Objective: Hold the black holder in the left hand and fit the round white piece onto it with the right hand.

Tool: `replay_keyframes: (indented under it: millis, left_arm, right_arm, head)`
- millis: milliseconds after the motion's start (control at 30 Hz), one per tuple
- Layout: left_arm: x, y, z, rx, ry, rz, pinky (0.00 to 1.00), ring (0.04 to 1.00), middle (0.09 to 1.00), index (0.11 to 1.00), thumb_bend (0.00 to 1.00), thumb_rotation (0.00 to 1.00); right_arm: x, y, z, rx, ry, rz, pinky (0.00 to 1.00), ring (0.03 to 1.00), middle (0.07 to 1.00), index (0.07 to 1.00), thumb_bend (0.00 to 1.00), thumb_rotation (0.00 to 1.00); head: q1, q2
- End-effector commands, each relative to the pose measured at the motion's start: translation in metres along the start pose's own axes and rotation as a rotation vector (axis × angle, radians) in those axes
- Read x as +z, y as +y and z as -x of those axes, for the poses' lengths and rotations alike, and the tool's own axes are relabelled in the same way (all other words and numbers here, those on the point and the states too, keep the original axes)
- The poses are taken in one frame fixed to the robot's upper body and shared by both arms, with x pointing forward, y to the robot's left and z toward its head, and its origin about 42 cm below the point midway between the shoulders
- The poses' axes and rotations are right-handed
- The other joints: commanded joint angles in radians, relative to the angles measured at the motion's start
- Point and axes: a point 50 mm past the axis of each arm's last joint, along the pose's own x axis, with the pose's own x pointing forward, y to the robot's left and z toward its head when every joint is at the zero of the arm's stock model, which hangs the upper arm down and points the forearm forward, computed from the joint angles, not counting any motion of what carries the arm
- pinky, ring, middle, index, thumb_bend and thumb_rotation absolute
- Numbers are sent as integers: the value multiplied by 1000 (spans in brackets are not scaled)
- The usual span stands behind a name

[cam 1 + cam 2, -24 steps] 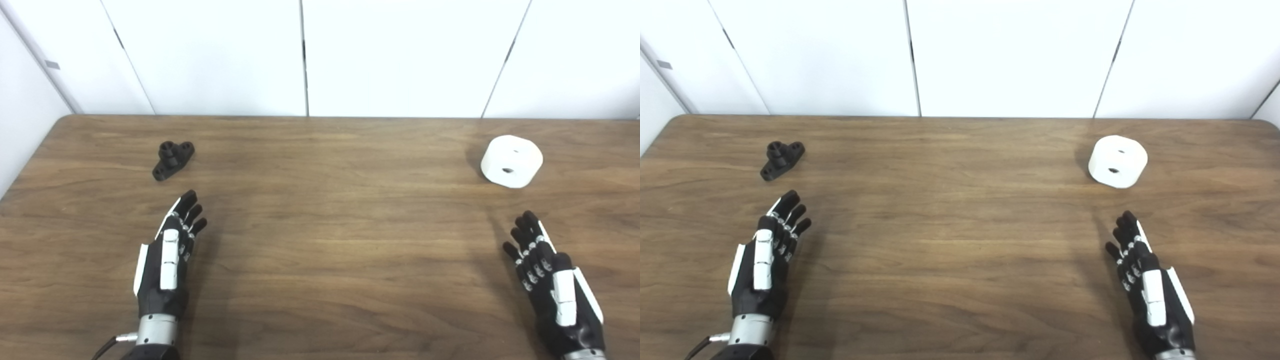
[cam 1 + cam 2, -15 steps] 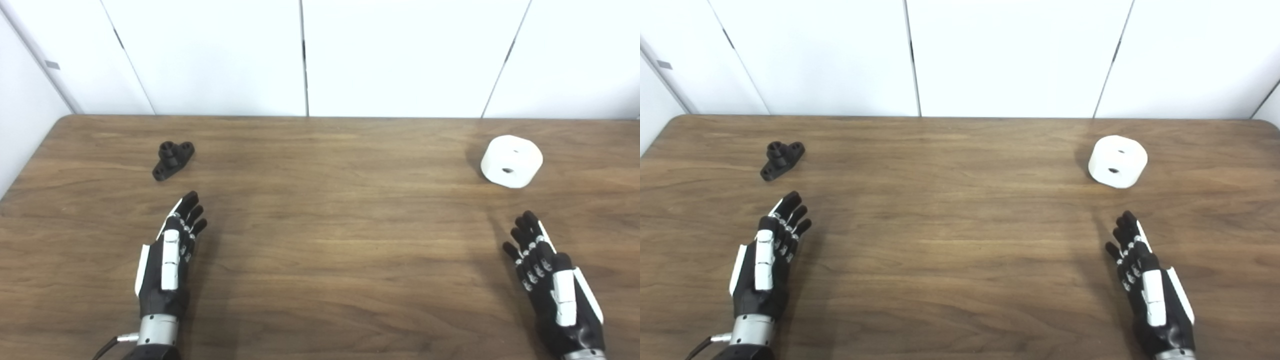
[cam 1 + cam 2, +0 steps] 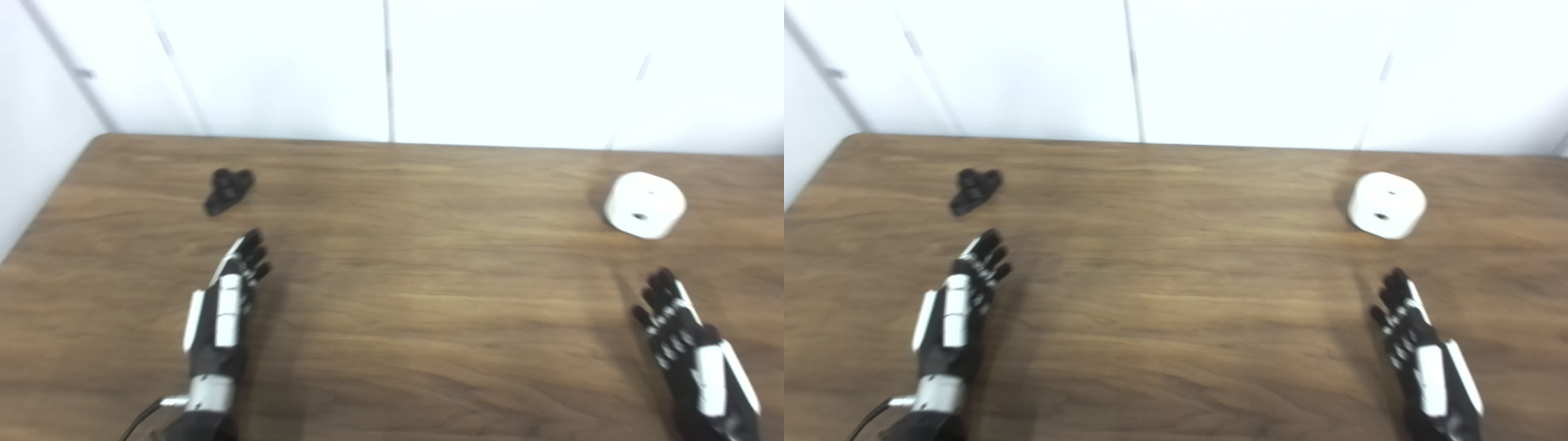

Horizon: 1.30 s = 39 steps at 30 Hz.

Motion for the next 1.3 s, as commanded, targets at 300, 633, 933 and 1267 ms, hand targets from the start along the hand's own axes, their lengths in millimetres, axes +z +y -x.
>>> replay_keyframes:
  millis: [300,633,933,1267]
  left_arm:
    - [-18,-30,13,26,-9,51,927,934,925,880,507,885]
    - [-22,-30,23,41,-18,33,914,928,923,878,451,817]
    - [-3,-19,22,84,-20,-242,853,898,890,857,476,504]
    - [56,17,-33,206,-141,-475,805,867,886,850,661,196]
  right_arm:
    - [-22,-13,7,-16,67,8,1000,1000,1000,1000,630,1000]
    - [-29,-15,12,-13,67,8,1000,1000,1000,1000,598,1000]
    - [-26,-10,18,-11,57,29,1000,1000,1000,1000,597,1000]
    - [-23,-4,20,-8,53,33,1000,1000,1000,1000,604,1000]
  head:
    - [47,-86]
    - [27,-111]
    - [26,-101]
    - [9,-80]
